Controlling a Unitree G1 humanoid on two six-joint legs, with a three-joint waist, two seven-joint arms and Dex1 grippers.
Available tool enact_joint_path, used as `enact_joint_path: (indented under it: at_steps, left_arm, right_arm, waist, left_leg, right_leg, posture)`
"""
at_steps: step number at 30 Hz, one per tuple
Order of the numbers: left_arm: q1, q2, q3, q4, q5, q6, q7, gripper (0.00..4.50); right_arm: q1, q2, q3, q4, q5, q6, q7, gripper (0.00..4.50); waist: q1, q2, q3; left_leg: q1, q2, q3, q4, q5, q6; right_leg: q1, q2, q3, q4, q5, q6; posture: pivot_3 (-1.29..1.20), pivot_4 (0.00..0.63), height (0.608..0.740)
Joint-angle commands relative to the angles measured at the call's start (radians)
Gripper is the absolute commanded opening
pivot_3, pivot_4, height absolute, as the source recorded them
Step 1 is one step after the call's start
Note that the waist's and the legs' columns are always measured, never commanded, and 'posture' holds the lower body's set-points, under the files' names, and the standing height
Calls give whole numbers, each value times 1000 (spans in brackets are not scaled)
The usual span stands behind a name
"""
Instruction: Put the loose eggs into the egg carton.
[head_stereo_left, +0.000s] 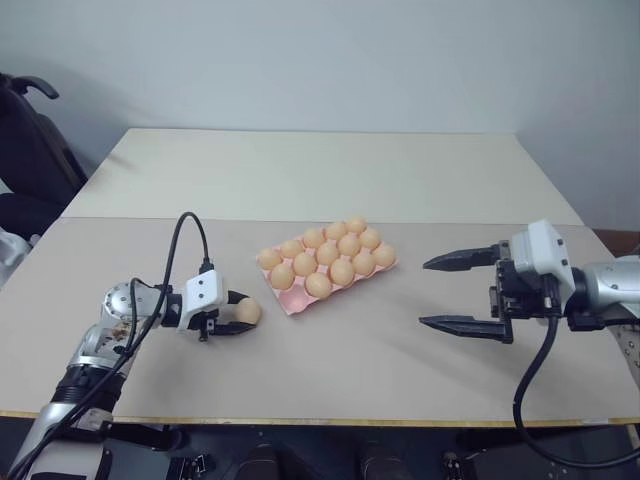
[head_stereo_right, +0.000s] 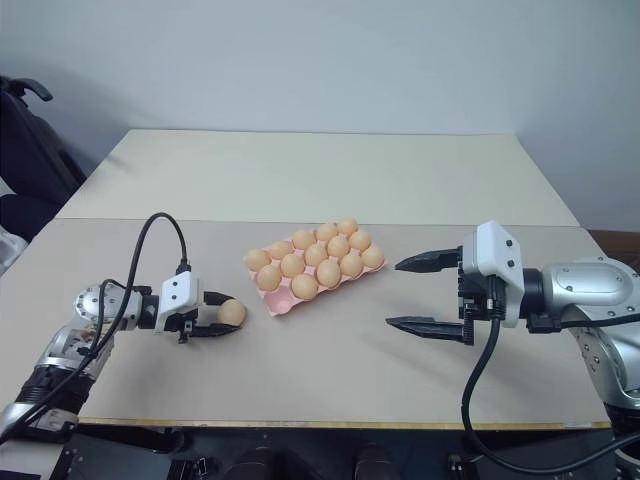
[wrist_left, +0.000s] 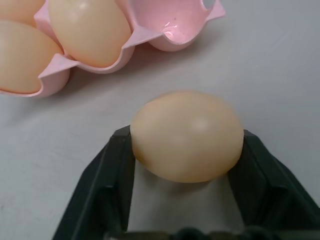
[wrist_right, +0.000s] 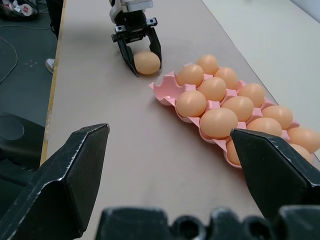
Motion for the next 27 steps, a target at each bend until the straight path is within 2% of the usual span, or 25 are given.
enact_joint_path:
  at_steps: [1,5,9,16,20,27]
  left_arm:
    - [13,46,50,-69,-66,25,-48,2155]
    - [16,65,94,-178,-172,131,-75,2155]
    - [-21,9,82,-252,-199,207,-15,2155]
    - [-120,-125,3,-214,-131,219,76,2155]
    - [-143,-155,-42,-194,-93,226,89,2155]
    - [-149,-135,-47,-194,-89,235,66,4471]
  right_arm:
    - [2,-11,-39,-32,23,-3,-7,4500]
    - [-4,-5,-28,-24,19,-10,-11,4500]
    - [-12,2,-18,-20,14,-17,-13,4500]
    - [-23,6,-16,-20,10,-15,-22,4500]
    - [-12,6,-24,-33,13,-10,-35,4500]
    - [13,6,-38,-48,18,-10,-51,4500]
  waist:
    - [-2,0,0]
    - [-2,0,0]
    - [5,0,0]
    - [3,0,0]
    - [-3,0,0]
    - [0,0,0]
  left_leg:
    - [0,0,0,0,0,0]
    - [0,0,0,0,0,0]
    - [0,0,0,1,0,0]
    - [0,0,-1,1,0,0]
    - [0,0,-1,1,0,0]
    - [0,0,-1,1,0,0]
  right_leg:
    - [0,0,0,0,0,0]
    - [0,0,0,0,0,0]
    - [1,0,0,0,0,0]
    - [1,0,0,-1,0,0]
    - [1,0,0,0,0,0]
    - [1,0,0,-1,0,0]
  posture:
    - [0,150,740]
    - [0,150,740]
    - [0,150,740]
    - [0,150,740]
    - [0,150,740]
    - [0,150,740]
